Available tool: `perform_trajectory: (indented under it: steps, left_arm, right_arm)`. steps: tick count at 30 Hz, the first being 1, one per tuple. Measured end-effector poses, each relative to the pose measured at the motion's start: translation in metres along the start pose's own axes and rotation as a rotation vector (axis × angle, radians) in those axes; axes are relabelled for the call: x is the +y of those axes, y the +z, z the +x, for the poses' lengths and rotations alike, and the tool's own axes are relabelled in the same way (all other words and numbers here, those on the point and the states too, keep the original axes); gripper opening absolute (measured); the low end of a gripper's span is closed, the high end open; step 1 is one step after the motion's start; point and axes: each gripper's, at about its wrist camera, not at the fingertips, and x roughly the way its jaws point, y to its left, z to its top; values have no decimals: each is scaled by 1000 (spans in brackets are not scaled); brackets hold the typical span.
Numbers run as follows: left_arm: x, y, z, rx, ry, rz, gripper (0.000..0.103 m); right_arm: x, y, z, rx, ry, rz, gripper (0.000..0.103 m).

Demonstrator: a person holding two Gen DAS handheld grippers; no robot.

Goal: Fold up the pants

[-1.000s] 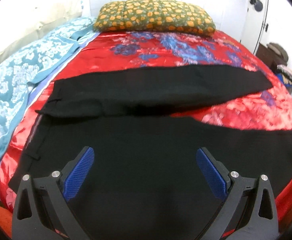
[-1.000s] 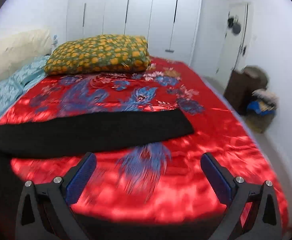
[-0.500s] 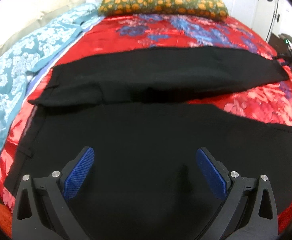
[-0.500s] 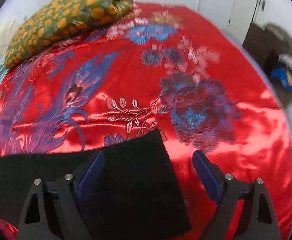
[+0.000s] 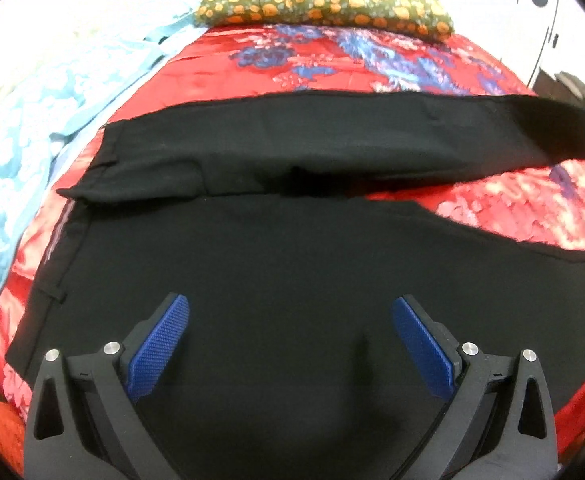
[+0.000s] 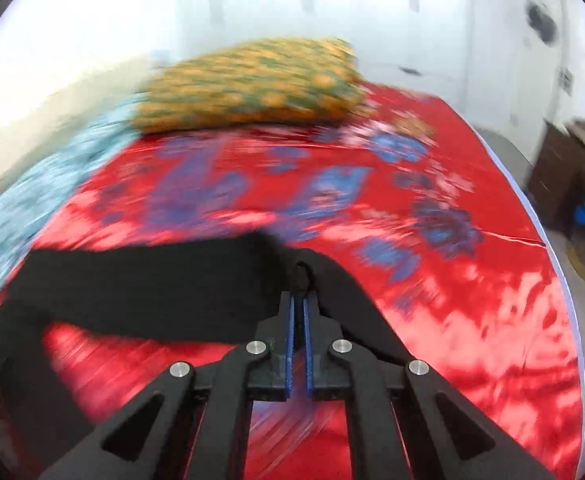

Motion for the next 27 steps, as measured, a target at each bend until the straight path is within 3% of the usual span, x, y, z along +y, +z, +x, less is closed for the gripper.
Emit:
perform_trajectory:
  steps: [4, 8, 10, 12, 13, 14, 18, 22, 24, 26, 27]
  left_arm:
    - [2, -4, -23, -37, -19, 0, 102]
    - [4, -17, -38, -57, -14, 35, 102]
    - [4, -26, -39, -49, -15, 62, 102]
    - [4, -32, -37, -30, -20, 85, 102]
    - [5, -34, -35, -19, -28, 86, 102]
    - [7, -35, -33, -4, -46, 79, 102]
    - [14, -38, -34, 11, -98, 49, 102]
    - [15, -41, -35, -2, -91, 59, 102]
    - [17, -42, -35, 0, -98, 57, 102]
    - [20, -41, -36, 7, -117, 47, 102]
    - [22, -40, -36, 10, -121, 43, 102]
  right_arm:
    - [69, -96, -88, -6, 0, 6, 4]
    - [87, -206, -133, 85, -178, 132, 4]
    - [90, -236, -137, 125, -265, 193, 10]
    - [90, -237, -145, 121, -312, 237, 40]
    - [89, -232, -157, 74, -311, 275, 76]
    - [88, -227, -165, 41, -308, 301, 100]
    - [104, -203, -207, -90, -358, 337, 103]
    - [168, -204, -236, -208, -560, 207, 103]
    - [201, -210, -211, -90, -567, 118, 103]
    - [218, -221, -169, 122, -486, 79, 101]
    - [228, -231, -157, 155, -440, 92, 99]
